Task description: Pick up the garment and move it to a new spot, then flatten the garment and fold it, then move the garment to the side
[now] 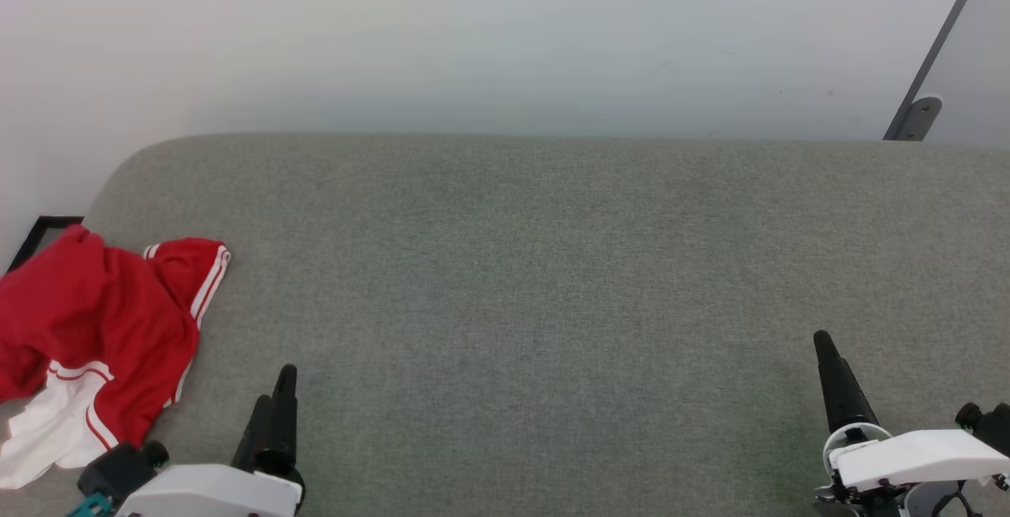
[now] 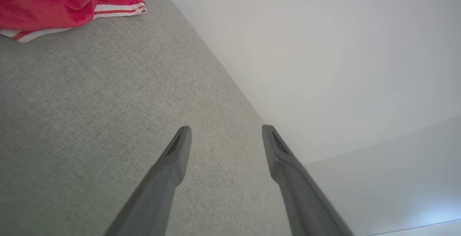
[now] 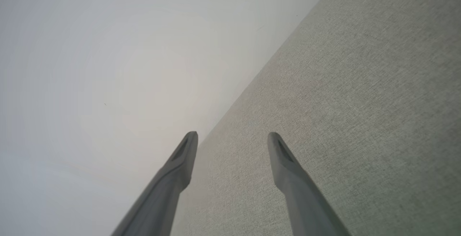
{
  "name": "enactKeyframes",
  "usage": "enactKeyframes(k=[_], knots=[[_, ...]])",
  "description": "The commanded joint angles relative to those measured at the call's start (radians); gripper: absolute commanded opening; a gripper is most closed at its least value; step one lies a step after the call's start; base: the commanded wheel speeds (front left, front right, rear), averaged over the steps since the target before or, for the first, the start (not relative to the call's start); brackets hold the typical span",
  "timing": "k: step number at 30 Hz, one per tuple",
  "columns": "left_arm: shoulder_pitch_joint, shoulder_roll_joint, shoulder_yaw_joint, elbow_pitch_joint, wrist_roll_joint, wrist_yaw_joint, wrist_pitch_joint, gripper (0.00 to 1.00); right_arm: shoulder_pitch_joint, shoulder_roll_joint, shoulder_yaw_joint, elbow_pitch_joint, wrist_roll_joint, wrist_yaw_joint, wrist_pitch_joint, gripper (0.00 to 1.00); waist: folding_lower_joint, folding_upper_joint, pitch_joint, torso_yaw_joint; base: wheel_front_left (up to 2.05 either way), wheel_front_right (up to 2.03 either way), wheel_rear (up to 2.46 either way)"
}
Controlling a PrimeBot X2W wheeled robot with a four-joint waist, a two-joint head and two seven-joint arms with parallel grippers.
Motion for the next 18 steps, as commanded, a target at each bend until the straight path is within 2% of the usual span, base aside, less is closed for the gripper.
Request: enactKeyframes(k=[1,10,18], knots=[[-0.009,0.02,-0.012,-0.017,0.062,0.014,-0.014,1.0,-0.025,0.002,-0.005,-0.008,-0.068,0.0,-0.013,1.0,0.0,0.0,0.0,-0.001,0.0,0.0,0.0],[0.0,0.049,-0.04,-0.034,0.23,0.047,-0.043,1.0,-0.031,0.014,-0.01,-0.007,-0.232,0.0,-0.03,1.0,0.0,0.0,0.001,-0.003,0.0,0.0,0.0],[0.007,0.063,-0.051,-0.043,0.318,0.057,-0.065,1.0,-0.035,0.02,-0.011,-0.008,-0.33,0.0,-0.043,1.0,0.0,0.0,0.001,-0.004,0.0,0.0,0.0]])
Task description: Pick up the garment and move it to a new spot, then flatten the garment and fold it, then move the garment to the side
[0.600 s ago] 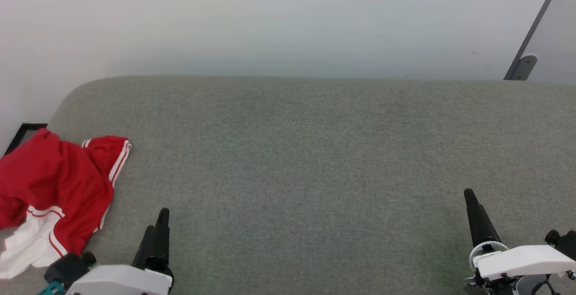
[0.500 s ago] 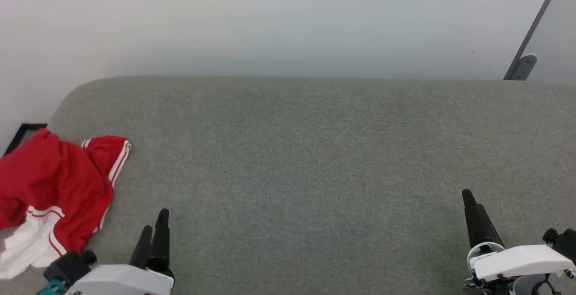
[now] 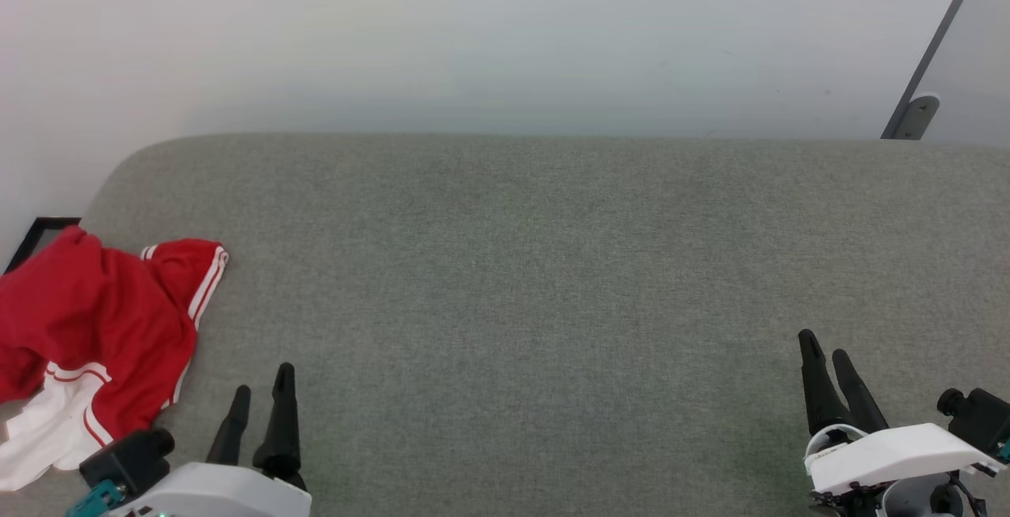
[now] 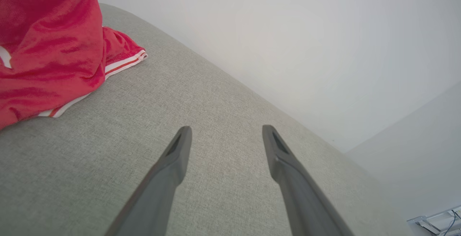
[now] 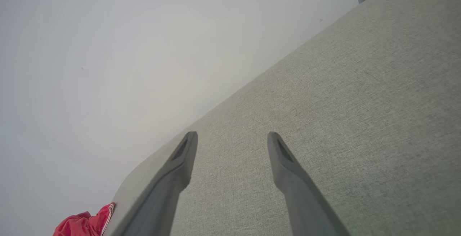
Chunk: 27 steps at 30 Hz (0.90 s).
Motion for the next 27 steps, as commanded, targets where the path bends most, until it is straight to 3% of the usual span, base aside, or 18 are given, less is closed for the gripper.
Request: enactKeyframes(k=[1,27], knots=[[-0.001,0.011,0.0,-0.017,0.029,0.006,-0.011,1.0,-0.027,-0.001,-0.002,-0.01,-0.03,0.0,-0.01,1.0,0.0,0.0,0.0,0.0,0.0,0.0,0.0],[0.043,0.033,-0.01,-0.074,0.289,0.016,-0.077,1.0,-0.031,0.007,0.002,-0.02,-0.283,-0.001,-0.064,1.0,0.0,0.0,-0.009,-0.008,0.0,0.0,0.0]])
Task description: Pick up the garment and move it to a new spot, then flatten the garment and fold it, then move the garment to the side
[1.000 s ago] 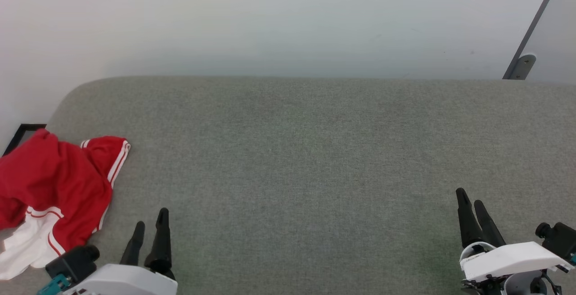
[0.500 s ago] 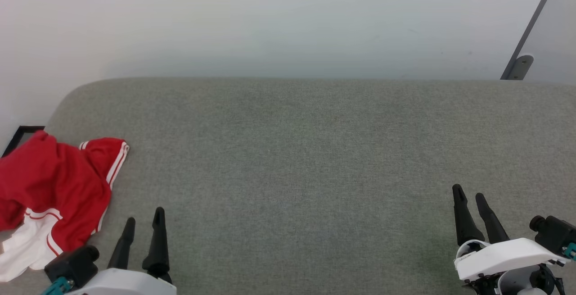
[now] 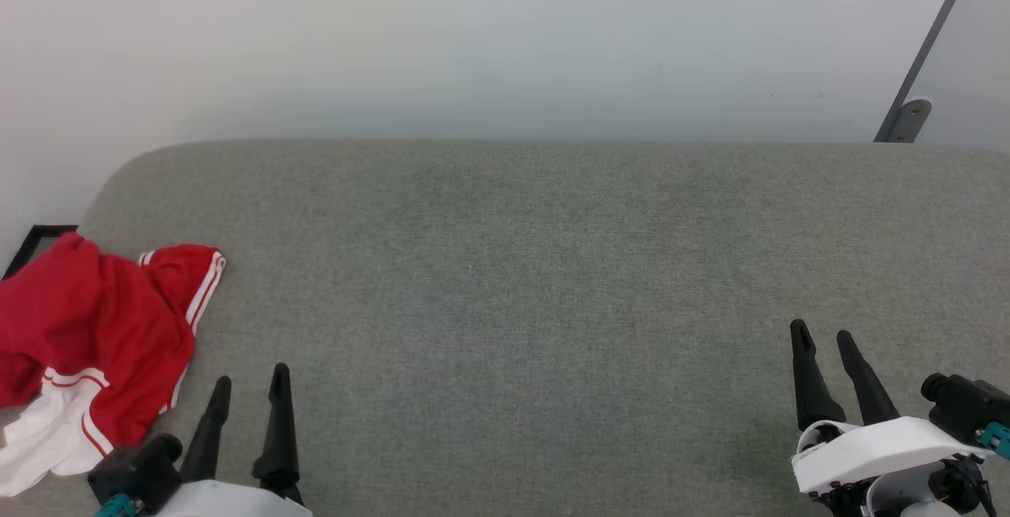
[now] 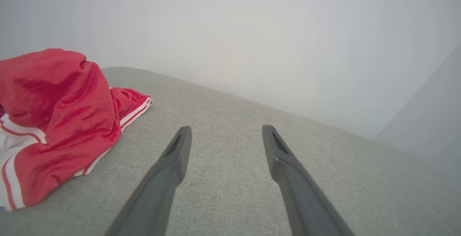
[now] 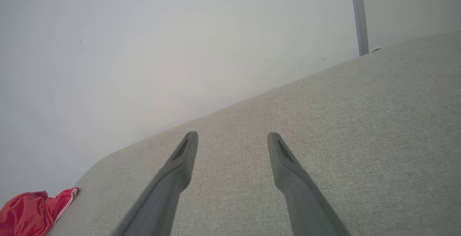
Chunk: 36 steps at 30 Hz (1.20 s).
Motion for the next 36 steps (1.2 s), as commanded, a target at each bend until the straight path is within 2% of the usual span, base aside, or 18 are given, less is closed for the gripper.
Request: enactKeyframes(k=[1,36], knots=[[0.004,0.006,-0.001,-0.014,0.028,0.002,-0.009,1.0,-0.017,0.002,0.001,-0.011,-0.022,-0.001,-0.009,1.0,0.0,0.0,-0.001,0.001,0.0,0.0,0.0],[0.046,0.027,-0.016,-0.068,0.26,0.02,-0.078,1.0,-0.023,0.004,0.006,-0.025,-0.278,-0.001,-0.061,1.0,0.0,0.0,-0.006,-0.009,0.0,0.0,0.0]])
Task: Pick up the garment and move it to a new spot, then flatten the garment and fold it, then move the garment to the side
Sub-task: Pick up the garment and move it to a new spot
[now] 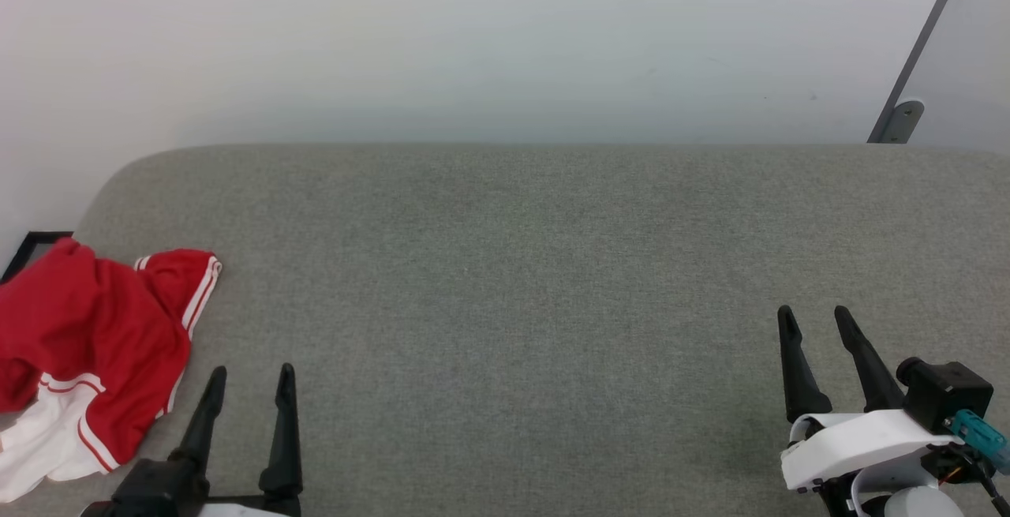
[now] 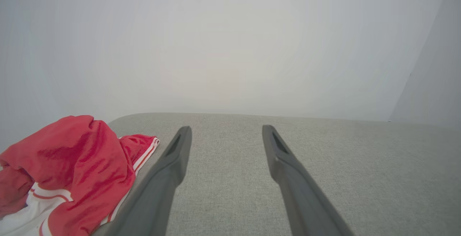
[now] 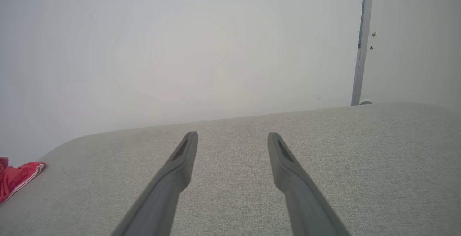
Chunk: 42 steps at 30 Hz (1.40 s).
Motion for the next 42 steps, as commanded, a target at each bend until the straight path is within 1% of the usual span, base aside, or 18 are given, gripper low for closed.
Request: enactKeyframes(k=[1,3,15,22,35,39,42], knots=[[0.01,0.004,-0.002,-0.007,0.027,0.005,-0.008,1.0,-0.006,0.003,0.0,-0.003,-0.025,-0.001,-0.009,1.0,0.0,-0.0001,-0.001,0.0,0.0,0.0,0.0],[0.013,0.003,0.0,-0.01,0.032,0.005,-0.011,1.0,-0.007,0.003,0.001,-0.003,-0.039,-0.001,-0.012,1.0,0.0,-0.0001,-0.001,-0.001,0.0,0.0,0.0],[0.01,-0.006,0.009,0.002,0.002,-0.011,-0.01,1.0,-0.005,0.003,-0.004,-0.001,-0.033,-0.001,-0.013,1.0,0.0,-0.0001,-0.002,0.005,0.0,0.0,0.0],[0.001,-0.012,0.035,0.016,-0.026,0.009,-0.005,1.0,-0.006,0.003,0.018,-0.001,-0.024,-0.001,-0.005,1.0,0.0,-0.0001,-0.011,0.051,0.0,0.0,0.0],[0.027,0.002,0.111,0.004,-0.077,0.062,0.032,1.0,-0.028,0.003,0.106,0.027,-0.001,-0.001,0.007,1.0,0.0,-0.0001,-0.058,0.256,0.0,0.0,0.0],[0.043,0.008,0.121,-0.012,-0.089,0.066,0.049,1.0,-0.034,0.003,0.125,0.04,0.009,-0.001,0.004,1.0,0.0,-0.0001,-0.068,0.308,0.0,0.0,0.0],[0.049,0.015,0.126,-0.024,-0.098,0.067,0.065,1.0,-0.035,0.003,0.13,0.051,0.013,-0.001,0.003,1.0,0.0,-0.0001,-0.071,0.331,0.0,0.0,0.0]])
